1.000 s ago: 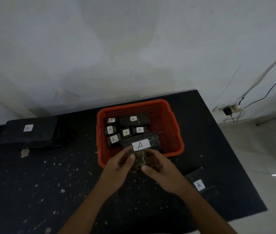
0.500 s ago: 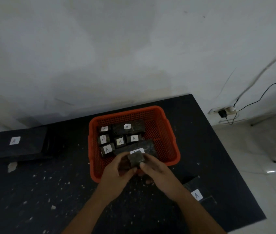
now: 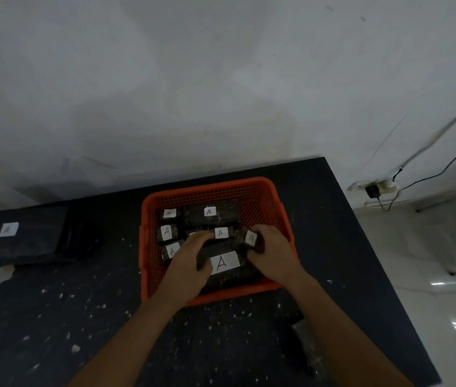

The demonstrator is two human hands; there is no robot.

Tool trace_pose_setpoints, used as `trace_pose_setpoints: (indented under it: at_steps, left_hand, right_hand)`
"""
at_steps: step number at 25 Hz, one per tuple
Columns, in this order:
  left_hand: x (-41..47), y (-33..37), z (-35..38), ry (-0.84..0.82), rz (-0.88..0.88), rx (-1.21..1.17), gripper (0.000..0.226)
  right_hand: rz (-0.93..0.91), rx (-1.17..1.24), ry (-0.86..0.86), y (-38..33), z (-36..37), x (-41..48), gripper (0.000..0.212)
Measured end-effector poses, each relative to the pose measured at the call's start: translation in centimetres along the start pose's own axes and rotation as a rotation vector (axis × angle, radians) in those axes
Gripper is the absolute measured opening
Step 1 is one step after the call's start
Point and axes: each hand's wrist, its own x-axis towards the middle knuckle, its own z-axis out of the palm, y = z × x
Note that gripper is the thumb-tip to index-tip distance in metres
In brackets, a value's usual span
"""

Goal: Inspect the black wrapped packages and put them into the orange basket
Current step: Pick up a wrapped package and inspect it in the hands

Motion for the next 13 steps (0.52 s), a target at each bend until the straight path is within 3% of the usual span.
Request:
trace_pose_setpoints:
  at_steps: [4, 9, 13]
  left_hand:
    - [0.0, -1.2, -0.3, 0.036, -0.047, 0.068, 0.05]
    - [-0.5, -2.7, -0.8, 0.038, -0.114, 0.056, 0.047]
    - [-0.6, -3.4, -1.3, 0.063, -0.111, 0.056, 0.047]
  right_hand:
    - [0.036, -0.217, 0.103, 0.4, 0.2, 3.5, 0.043]
    - [0.122, -0.403, 0.027, 0.1, 0.7, 6.2, 0.038]
    - [0.126, -0.428, -0.093, 0.5, 1.4, 6.9, 0.055]
